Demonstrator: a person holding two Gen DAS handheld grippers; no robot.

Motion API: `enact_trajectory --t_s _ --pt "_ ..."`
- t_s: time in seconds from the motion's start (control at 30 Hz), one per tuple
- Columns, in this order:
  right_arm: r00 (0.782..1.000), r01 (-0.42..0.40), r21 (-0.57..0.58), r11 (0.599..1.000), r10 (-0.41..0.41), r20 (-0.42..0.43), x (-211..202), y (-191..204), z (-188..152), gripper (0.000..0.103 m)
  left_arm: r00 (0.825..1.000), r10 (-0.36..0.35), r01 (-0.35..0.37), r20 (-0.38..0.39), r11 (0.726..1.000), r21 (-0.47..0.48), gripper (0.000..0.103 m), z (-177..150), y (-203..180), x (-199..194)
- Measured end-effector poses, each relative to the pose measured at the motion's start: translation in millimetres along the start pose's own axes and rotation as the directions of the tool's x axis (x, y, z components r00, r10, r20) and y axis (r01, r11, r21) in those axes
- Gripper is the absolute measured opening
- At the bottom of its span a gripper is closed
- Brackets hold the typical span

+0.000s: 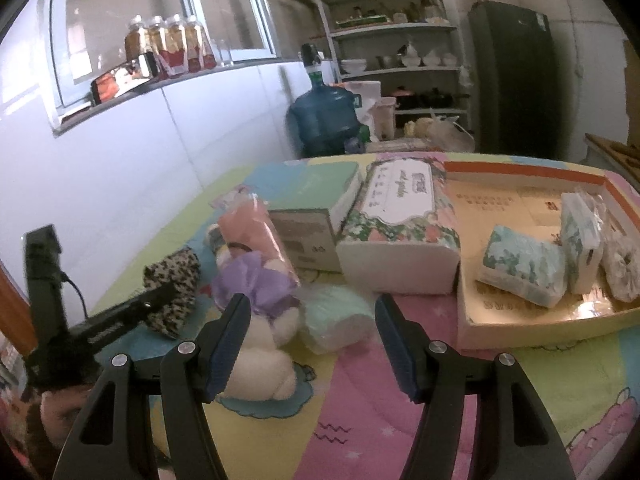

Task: Organize soft objects
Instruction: 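Grasp leopard-print cloth with left gripper while right gripper grasps mint-green plastic bag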

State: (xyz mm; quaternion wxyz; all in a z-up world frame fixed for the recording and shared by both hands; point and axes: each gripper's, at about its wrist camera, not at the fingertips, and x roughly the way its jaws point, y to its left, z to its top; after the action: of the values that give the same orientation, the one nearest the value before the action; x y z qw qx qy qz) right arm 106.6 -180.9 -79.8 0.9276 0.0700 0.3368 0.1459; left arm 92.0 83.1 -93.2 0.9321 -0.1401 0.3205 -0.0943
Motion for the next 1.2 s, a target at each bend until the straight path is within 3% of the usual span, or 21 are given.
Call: enact_trajectory --t_s 0.43,0.5,1.2 --pt "0.997 -0.022 0.062 0.998 0.027 -0.073 29.4 -16.6 -3.2 0.065 0.997 -0.045 0.039 0.066 0.995 0.094 0.023 7.6 -34.5 -22.6" --pt "0.997 -0.017 0.063 0.998 0.021 -0.072 29.2 -16.5 -2.7 0.047 0.996 -0.049 0.041 0.072 0.994 0.103 0.023 7.4 -36.9 -25.8" --pt "0.997 -0.046 0.082 0.996 0.041 0.066 -24.5 -27.0 5.2 0.047 0.987 -0.103 0.083 0.123 0.984 0.158 0.021 17.1 -66.5 -47.9"
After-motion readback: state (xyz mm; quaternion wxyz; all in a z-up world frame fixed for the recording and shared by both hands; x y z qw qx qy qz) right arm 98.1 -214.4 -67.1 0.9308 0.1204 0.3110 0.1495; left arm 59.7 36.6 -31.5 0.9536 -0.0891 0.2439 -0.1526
